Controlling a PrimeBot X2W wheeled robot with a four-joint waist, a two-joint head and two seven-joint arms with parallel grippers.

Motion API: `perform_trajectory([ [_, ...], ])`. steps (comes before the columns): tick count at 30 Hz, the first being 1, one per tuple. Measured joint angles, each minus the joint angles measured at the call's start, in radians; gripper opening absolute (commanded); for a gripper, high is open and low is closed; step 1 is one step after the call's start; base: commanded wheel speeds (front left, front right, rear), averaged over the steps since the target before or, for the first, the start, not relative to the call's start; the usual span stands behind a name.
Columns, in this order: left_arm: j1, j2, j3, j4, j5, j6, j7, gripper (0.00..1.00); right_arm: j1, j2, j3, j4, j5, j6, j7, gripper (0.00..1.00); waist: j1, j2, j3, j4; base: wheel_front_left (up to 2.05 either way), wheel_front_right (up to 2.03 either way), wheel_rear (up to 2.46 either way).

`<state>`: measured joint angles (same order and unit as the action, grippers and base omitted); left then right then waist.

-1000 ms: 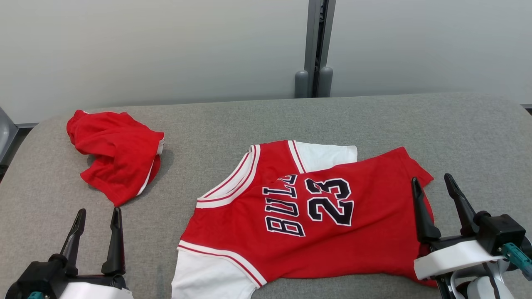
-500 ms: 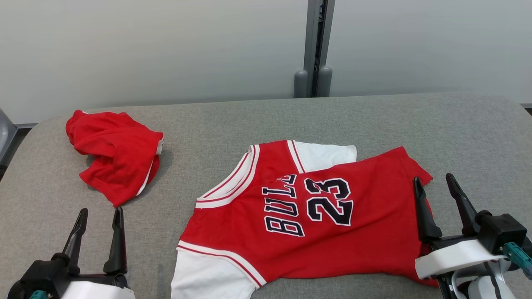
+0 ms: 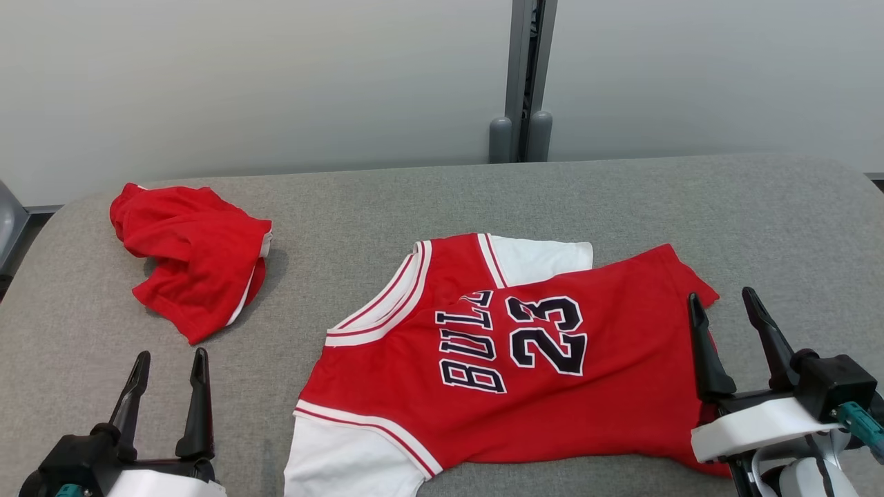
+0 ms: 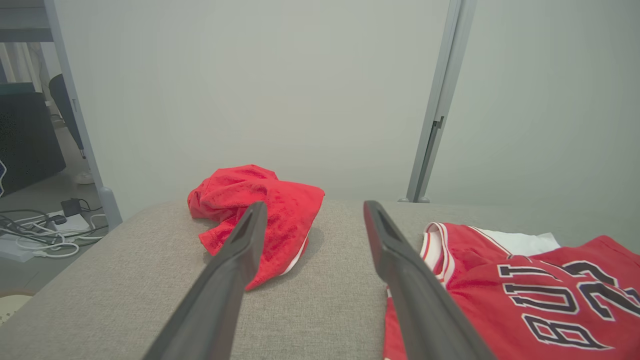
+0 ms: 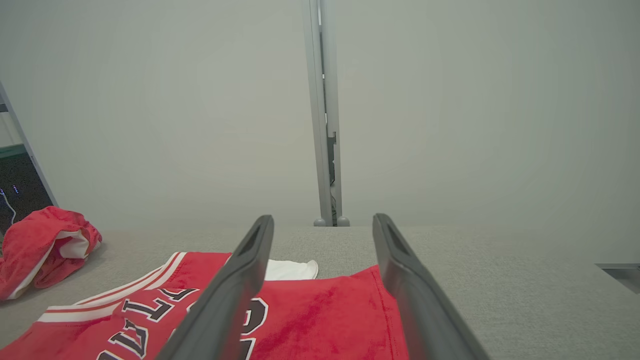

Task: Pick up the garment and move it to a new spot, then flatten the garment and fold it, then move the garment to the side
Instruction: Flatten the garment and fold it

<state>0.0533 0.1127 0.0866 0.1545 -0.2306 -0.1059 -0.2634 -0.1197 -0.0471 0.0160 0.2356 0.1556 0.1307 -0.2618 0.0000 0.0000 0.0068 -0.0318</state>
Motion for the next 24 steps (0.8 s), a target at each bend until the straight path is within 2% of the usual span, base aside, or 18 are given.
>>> perform_trajectory([
  [8, 0.002, 0.007, -0.019, 0.024, -0.013, -0.012, 0.006, 1.0, -0.013, -0.009, -0.021, 0.01, -0.01, 0.0, 0.0, 1.0, 0.0, 0.0, -0.002, -0.007, 0.0, 0.0, 0.0],
  [12, 0.009, 0.023, -0.023, 0.027, -0.017, -0.003, 0.062, 1.0, -0.014, -0.03, -0.034, 0.039, -0.008, 0.0, 0.007, 1.0, 0.0, 0.0, -0.003, -0.01, 0.0, 0.0, 0.0],
  [19, 0.028, 0.024, -0.037, 0.022, -0.062, -0.004, 0.187, 1.0, -0.013, -0.066, -0.034, 0.076, 0.039, 0.0, 0.154, 1.0, 0.0, 0.0, 0.0, -0.01, 0.0, 0.0, 0.0],
  [24, 0.05, 0.036, -0.059, 0.008, -0.106, -0.011, 0.292, 1.0, 0.01, -0.108, 0.006, 0.096, 0.097, 0.0, 0.323, 1.0, 0.0, 0.0, 0.009, -0.008, 0.0, 0.0, 0.0],
])
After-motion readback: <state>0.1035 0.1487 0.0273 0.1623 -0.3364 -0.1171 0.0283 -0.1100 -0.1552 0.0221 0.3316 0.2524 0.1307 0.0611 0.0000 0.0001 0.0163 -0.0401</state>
